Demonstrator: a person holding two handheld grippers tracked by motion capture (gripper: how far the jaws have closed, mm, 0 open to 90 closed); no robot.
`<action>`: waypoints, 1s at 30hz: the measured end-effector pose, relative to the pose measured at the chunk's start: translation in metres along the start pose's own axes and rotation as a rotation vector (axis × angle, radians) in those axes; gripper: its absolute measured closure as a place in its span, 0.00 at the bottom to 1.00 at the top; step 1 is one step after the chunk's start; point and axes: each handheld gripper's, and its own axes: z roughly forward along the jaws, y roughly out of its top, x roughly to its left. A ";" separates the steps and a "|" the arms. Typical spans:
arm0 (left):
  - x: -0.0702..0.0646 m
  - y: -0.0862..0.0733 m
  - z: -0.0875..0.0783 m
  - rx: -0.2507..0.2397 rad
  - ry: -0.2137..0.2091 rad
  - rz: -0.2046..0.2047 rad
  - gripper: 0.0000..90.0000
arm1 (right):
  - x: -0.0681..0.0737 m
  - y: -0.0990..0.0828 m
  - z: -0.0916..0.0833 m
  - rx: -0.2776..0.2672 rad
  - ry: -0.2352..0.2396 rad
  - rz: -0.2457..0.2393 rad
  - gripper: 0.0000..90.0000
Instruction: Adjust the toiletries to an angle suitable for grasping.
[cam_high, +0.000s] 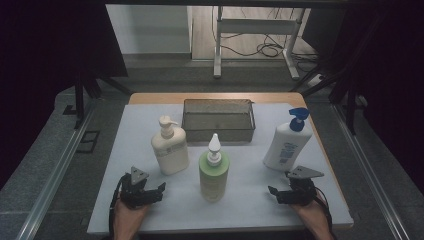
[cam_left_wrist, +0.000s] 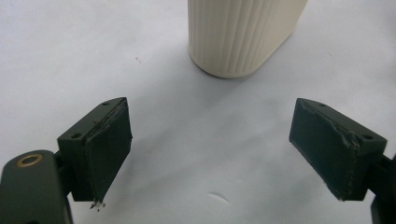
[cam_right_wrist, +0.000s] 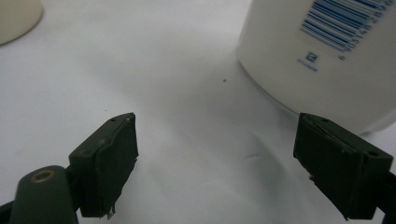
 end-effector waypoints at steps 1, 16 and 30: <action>0.000 0.000 0.000 0.000 0.002 0.004 0.15 | -0.002 -0.001 0.000 0.003 0.003 0.007 0.15; -0.001 -0.002 0.011 0.047 -0.019 0.036 0.15 | -0.004 -0.001 -0.002 0.003 -0.013 0.007 0.15; 0.001 -0.001 0.011 0.057 -0.030 0.026 0.15 | -0.012 -0.002 -0.010 -0.006 -0.033 0.019 0.16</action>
